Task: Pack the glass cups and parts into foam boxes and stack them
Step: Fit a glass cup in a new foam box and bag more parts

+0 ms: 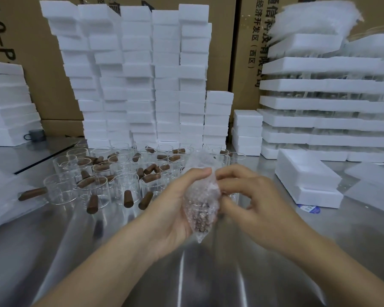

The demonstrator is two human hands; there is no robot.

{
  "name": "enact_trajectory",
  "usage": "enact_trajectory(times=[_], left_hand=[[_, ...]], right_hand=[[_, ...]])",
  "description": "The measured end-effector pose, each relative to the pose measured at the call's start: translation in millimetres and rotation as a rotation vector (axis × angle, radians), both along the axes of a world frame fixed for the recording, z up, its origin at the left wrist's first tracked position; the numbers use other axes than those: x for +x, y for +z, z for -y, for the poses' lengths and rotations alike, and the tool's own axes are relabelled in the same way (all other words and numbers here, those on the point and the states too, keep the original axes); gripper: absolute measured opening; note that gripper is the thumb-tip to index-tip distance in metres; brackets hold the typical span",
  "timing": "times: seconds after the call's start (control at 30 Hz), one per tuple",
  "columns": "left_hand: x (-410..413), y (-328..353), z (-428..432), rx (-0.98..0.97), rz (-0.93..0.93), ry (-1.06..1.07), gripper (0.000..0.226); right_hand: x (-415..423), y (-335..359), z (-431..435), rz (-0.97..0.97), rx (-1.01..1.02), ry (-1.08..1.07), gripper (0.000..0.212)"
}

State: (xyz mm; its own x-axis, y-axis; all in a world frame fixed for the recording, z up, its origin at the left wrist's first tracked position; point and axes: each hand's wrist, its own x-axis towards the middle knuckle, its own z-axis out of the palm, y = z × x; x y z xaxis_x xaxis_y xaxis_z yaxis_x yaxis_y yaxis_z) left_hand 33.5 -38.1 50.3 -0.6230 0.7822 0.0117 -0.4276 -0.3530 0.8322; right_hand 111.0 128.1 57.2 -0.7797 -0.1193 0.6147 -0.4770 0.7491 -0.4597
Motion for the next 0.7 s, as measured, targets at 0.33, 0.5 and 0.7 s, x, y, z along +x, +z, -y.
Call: enact_trajectory(times=[0.33, 0.5, 0.7], left_hand=[[11.3, -0.6, -4.6, -0.028, -0.136, 0.095, 0.059], [16.1, -5.3, -6.2, -0.105, -0.198, 0.058, 0.062], [11.7, -9.4, -10.3, -0.133, -0.164, 0.148, 0.061]], right_hand=[[-4.4, -10.5, 11.6, 0.011, -0.370, -0.116, 0.022], [-3.6, -3.3, -0.8, 0.379, -0.405, 0.135, 0.019], [-2.5, -5.5, -0.4, 0.031, -0.460, -0.112, 0.013]])
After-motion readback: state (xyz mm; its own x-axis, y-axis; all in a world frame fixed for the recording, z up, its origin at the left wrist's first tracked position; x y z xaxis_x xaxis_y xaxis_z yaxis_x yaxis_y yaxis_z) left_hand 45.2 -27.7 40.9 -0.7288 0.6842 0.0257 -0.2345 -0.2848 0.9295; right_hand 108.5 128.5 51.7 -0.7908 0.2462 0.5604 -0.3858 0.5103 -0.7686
